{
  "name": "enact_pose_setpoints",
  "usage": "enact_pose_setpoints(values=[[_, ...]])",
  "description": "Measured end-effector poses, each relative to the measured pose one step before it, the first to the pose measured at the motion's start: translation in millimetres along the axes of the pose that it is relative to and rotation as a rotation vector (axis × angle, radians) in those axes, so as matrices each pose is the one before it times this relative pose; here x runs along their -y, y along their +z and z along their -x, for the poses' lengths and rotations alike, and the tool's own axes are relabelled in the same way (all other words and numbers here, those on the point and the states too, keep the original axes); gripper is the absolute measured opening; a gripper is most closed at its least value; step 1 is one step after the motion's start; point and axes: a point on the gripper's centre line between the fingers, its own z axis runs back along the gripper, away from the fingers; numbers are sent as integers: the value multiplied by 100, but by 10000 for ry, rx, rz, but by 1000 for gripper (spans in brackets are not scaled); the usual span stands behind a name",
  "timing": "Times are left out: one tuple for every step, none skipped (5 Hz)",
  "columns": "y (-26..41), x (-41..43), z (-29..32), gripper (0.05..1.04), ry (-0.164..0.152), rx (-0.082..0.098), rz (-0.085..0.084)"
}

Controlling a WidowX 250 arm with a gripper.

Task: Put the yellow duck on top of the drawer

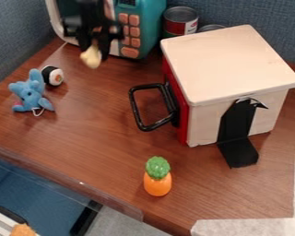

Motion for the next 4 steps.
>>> enact_pose_setpoints(values=[[5152, 5310, -127, 364, -865, 511, 252], [1765, 4779, 179, 364, -1143, 293, 301], [149, 5242, 628, 364, -993, 223, -6], [-1045, 3740, 1821, 364, -381, -234, -237]])
